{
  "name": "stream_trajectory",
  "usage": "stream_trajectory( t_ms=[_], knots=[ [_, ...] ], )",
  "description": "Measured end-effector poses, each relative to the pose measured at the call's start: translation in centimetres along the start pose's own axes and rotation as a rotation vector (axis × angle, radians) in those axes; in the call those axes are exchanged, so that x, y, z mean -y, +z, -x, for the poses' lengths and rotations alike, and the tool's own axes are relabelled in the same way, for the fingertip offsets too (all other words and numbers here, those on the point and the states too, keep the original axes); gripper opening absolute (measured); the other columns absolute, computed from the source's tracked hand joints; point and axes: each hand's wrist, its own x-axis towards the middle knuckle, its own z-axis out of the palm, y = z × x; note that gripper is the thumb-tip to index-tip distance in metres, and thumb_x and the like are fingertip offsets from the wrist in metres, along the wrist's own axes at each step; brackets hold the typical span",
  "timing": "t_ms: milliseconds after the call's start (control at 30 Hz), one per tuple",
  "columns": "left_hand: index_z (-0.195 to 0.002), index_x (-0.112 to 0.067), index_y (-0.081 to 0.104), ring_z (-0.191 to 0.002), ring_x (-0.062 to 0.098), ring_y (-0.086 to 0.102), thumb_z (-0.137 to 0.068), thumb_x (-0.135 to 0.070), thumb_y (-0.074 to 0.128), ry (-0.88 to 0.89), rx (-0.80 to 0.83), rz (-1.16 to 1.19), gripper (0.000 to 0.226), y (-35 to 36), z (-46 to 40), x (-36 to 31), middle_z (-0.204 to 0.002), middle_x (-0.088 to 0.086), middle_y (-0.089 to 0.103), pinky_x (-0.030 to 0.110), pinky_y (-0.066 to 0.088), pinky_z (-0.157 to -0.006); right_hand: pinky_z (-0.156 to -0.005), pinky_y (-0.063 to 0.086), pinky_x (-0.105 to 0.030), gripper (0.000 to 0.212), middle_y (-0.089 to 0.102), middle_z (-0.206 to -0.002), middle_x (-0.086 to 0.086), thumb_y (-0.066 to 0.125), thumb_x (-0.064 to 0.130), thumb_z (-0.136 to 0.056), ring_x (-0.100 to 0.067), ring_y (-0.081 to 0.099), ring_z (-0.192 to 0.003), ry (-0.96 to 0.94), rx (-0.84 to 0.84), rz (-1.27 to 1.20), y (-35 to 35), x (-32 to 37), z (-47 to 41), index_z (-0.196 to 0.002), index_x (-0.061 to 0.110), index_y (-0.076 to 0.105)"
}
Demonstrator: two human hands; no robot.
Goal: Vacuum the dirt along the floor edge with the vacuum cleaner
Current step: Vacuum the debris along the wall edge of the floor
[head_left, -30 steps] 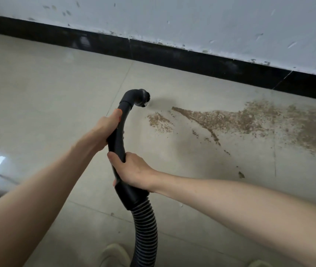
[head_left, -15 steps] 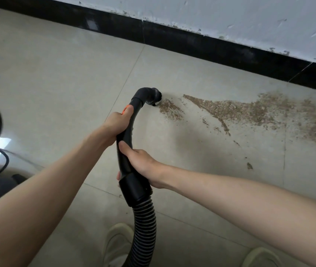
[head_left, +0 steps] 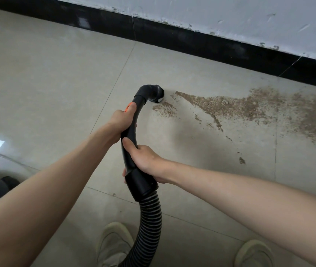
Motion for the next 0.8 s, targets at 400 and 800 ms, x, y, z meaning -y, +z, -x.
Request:
stream_trajectory(
  t_ms=[400, 800],
  knots=[
    [-0.115, 0.004, 0.055, -0.085, 0.031, 0.061, -0.093, -0.051, 0.040, 0.005, -0.003, -0.039, 0.062, 4.5, -0.1, -2.2, -0.098, 0.016, 0.064, 0.037, 0.051, -0.080, -0.061, 0.054, -0.031, 0.046, 0.062, -0.074, -0.016, 0.041, 0.055, -0.099, -0.026, 0.061, -0.057, 0.022, -0.021, -0.084, -4.7, -0.3, 2.3, -0.090, 0.010, 0.046],
    [-0.117, 0.005, 0.054, -0.088, 0.029, 0.056, -0.095, -0.045, 0.036, 0.042, 0.067, -0.107, 0.057, 10.6, 1.2, -5.1, -0.104, 0.017, 0.061, 0.039, 0.049, -0.087, -0.047, 0.053, -0.026, 0.051, 0.065, -0.064, -0.016, 0.045, 0.057, -0.097, -0.025, 0.063, -0.047, -0.002, -0.047, -0.140, -10.2, -2.4, 5.3, -0.096, 0.006, 0.044]
  ],
)
